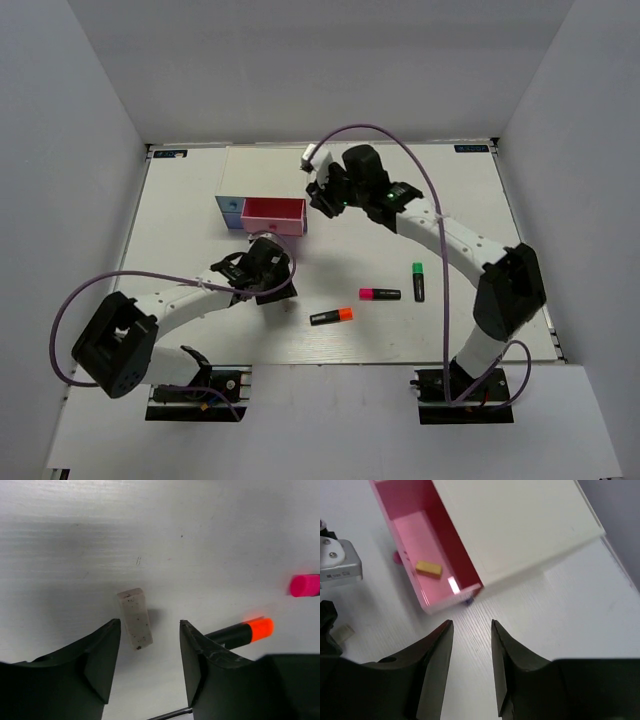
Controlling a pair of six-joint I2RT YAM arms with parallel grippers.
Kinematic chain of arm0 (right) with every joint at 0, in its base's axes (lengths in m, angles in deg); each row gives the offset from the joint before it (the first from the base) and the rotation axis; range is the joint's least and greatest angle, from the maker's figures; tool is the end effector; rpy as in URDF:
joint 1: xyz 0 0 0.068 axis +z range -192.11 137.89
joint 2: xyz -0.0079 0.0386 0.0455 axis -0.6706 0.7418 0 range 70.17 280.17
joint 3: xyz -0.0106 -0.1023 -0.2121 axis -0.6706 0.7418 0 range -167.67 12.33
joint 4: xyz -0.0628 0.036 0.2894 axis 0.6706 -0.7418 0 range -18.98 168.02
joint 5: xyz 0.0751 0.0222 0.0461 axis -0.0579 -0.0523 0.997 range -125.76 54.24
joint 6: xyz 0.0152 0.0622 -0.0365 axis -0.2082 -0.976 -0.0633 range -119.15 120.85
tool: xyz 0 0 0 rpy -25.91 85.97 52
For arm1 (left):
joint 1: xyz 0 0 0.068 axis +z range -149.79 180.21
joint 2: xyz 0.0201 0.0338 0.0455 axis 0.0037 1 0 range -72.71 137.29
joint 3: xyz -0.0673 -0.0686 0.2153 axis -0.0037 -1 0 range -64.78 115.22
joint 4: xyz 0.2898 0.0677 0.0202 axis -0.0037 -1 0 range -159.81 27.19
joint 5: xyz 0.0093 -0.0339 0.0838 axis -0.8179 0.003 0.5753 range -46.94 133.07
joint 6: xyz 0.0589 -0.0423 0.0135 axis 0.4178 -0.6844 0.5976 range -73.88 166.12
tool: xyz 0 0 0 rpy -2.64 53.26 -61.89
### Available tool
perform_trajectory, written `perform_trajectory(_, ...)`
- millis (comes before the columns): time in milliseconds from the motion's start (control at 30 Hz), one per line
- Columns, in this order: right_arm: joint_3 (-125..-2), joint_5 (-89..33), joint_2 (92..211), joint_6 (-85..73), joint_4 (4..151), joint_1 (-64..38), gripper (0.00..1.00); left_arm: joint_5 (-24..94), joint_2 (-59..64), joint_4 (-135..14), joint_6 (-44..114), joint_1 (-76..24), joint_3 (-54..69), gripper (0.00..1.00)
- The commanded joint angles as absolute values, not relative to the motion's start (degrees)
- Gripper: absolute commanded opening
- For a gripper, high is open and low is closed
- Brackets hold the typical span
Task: Sort the stationery into containers
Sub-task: Pick up the stationery from the center of the board.
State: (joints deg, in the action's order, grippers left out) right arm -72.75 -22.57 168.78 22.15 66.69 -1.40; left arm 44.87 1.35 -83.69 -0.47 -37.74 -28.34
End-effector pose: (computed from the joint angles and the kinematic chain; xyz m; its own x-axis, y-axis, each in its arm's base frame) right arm 0.3436 0.3143 0.2720 -0.0094 -0.4746 -0.8802 -0.8538 0.4621 -0.2400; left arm 0.2301 -0.1771 0.0888 -0.8992 -0.2195 -0.3786 -0.0749 0.9295 -0.3611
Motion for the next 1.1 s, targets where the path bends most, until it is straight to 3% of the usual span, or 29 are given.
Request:
perform_trajectory(0, -67.84, -29.24, 162.56, 17.47, 69.67, -3.87, 0.42, 49.30, 4.36, -87.68, -3.09, -40.73, -24.01, 0.60)
perform_trajectory(233, -57.56, -29.70, 155.95, 15.09, 69.76, -9.23, 0.44, 55.45, 13.06, -93.57, -7.14, -44.60, -19.17, 0.47)
perform_trajectory(733, -51.22, -24.78, 150.76, 12.54, 68.97, -14.60, 0.46, 57.13, 18.87, -98.49, -7.14, -47.69, -16.53, 0.50)
perform_trajectory(833, -50.52, -24.34, 150.24, 12.63, 69.06, -15.04, 0.46, 57.13, 19.40, -98.49, -7.67, -48.21, -16.01, 0.33)
perform_trajectory(867, -50.25, -24.16, 150.24, 12.80, 68.97, -15.13, 0.46, 57.65, 18.70, -98.49, -7.67, -48.22, -16.00, 0.21)
perform_trajectory(900, -50.16, -24.16, 149.98, 12.81, 68.88, -15.30, 0.46, 57.65, 18.17, -98.49, -7.67, -48.22, -15.39, 0.16)
perform_trajectory(967, -49.38, -23.99, 149.54, 12.98, 68.88, -15.57, 0.46, 58.26, 15.90, -98.49, -7.15, -49.26, -13.81, 0.08)
perform_trajectory(1033, -48.50, -23.99, 148.92, 13.33, 68.62, -15.83, 0.48, 58.27, 13.26, -98.49, -4.87, -49.88, -12.66, 0.07)
perform_trajectory(1067, -47.88, -23.99, 148.92, 13.77, 68.53, -15.92, 0.63, 57.49, 11.68, -95.54, -1.90, -49.89, -12.14, 0.07)
